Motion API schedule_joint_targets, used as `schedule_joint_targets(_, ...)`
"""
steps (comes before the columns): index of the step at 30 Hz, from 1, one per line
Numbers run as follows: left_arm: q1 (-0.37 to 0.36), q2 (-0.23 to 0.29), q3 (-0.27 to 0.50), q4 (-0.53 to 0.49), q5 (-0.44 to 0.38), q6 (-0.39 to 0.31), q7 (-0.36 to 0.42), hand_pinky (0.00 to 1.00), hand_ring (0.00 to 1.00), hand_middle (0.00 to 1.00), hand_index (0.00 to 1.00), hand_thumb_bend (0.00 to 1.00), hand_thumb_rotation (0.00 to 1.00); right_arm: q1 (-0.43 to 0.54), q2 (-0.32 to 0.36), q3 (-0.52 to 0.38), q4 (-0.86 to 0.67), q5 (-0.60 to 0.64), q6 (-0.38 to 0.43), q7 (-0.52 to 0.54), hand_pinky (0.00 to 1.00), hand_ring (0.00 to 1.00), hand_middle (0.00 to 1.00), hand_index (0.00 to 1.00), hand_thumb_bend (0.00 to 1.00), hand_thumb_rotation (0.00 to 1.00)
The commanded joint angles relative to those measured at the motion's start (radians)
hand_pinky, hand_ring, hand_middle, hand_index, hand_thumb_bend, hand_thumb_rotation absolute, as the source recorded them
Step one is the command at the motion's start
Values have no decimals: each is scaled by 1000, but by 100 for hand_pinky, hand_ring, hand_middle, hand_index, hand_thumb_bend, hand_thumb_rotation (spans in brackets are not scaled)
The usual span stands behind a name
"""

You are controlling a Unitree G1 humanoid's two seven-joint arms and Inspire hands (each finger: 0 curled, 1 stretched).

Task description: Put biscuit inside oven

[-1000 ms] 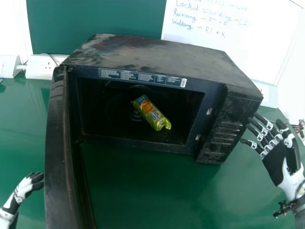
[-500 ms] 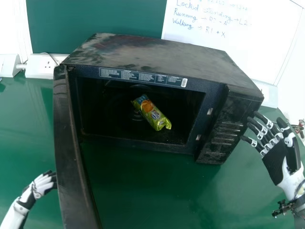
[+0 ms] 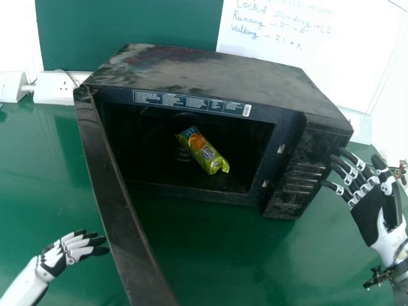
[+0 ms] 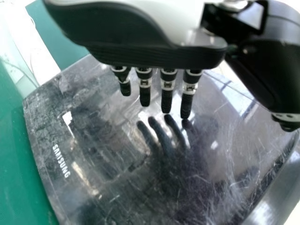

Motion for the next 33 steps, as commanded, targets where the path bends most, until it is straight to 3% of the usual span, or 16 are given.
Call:
schedule_joint_targets(1, 12, 14, 5, -21, -12, 26, -17, 91, 93, 96, 98, 90, 100, -8, 7, 5, -8, -7, -17, 2, 80, 91, 94, 95, 70, 100)
schedule_joint_targets(11, -24, 51, -3, -33, -79, 63, -65, 90, 92, 94, 96, 90, 100, 1, 6, -3, -35, -15, -2, -25, 83, 92, 95, 96, 67, 100)
schedule_joint_targets(17, -49, 86, 6, -71, -104, 135, -93, 88, 91, 94, 95, 89, 100, 3, 4, -2, -29, -25, -12, -18, 84, 93, 96, 96, 67, 100)
schedule_joint_targets(23, -105, 126, 0, -81, -153, 191, -130, 87, 90, 93, 95, 91, 100, 6, -1, -2, -34, -30, -11, -17, 85, 93, 96, 96, 74, 100)
schedule_joint_targets(33, -244, 140, -26, -35, -162, 206, -169, 85, 89, 92, 94, 89, 100, 8, 2, -4, -38, -31, -8, -24, 84, 92, 95, 93, 78, 100)
